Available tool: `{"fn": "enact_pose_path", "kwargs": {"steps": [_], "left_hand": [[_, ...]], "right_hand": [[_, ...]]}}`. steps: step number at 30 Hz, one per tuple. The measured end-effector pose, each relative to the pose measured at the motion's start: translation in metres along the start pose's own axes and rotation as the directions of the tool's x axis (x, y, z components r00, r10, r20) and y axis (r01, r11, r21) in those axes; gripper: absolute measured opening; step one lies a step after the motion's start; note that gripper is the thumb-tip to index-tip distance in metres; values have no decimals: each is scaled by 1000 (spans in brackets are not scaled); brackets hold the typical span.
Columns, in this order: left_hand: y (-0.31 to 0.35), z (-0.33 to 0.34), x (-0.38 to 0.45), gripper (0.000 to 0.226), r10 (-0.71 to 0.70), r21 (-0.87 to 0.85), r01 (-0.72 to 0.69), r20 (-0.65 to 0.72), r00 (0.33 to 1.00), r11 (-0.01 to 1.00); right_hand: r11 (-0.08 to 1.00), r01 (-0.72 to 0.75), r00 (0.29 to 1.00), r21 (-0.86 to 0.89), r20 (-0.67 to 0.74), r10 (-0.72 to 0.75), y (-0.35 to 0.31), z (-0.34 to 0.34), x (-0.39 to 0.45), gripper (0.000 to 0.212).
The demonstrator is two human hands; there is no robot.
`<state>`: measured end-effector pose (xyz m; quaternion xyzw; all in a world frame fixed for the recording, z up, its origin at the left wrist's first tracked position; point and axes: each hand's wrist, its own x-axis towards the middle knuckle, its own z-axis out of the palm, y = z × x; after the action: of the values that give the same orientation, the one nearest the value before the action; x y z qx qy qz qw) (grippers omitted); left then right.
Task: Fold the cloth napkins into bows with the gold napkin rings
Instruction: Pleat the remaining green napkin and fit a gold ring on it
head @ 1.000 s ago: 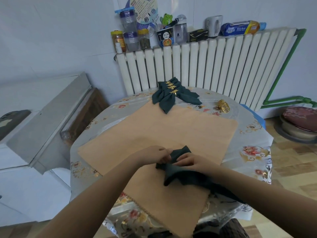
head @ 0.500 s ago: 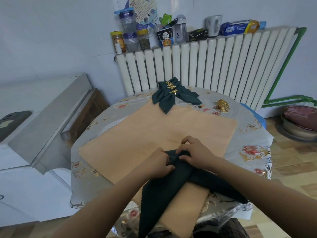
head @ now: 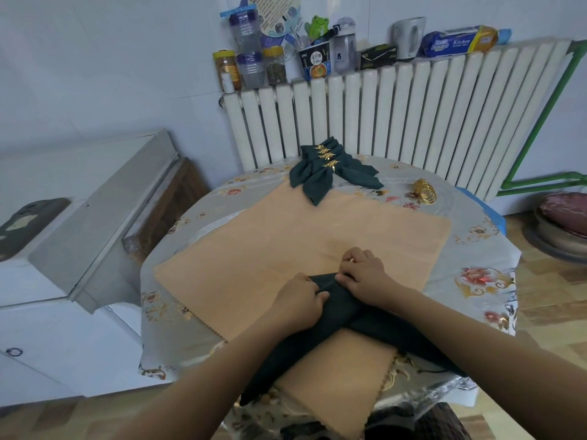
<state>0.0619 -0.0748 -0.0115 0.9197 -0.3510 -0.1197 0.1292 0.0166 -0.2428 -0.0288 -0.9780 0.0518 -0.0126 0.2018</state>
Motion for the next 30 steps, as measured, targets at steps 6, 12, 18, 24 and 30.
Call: {"fn": "enact_pose_path", "kwargs": {"steps": [6,12,18,24,30], "left_hand": [[-6,1,5,36,-12,54,14,-37,999,998],[-16,24,5,28,98,278,-19,-270,958,960],[-33,29,3,49,453,60,-451,-196,870,891],[-31,23,1,86,399,355,-409,106,911,840],[-39,10,19,54,452,218,-438,-14,892,872]], "right_hand": [[990,-25,968,-138,-252,-10,10,18,-12,46],[926,289,856,-241,-368,-363,13,24,-22,21],[897,398,894,-194,-136,-426,24,19,-39,77],[838,426,851,-341,-163,-499,26,15,-31,47],[807,503,778,-309,-243,-579,32,5,-13,38]]}}
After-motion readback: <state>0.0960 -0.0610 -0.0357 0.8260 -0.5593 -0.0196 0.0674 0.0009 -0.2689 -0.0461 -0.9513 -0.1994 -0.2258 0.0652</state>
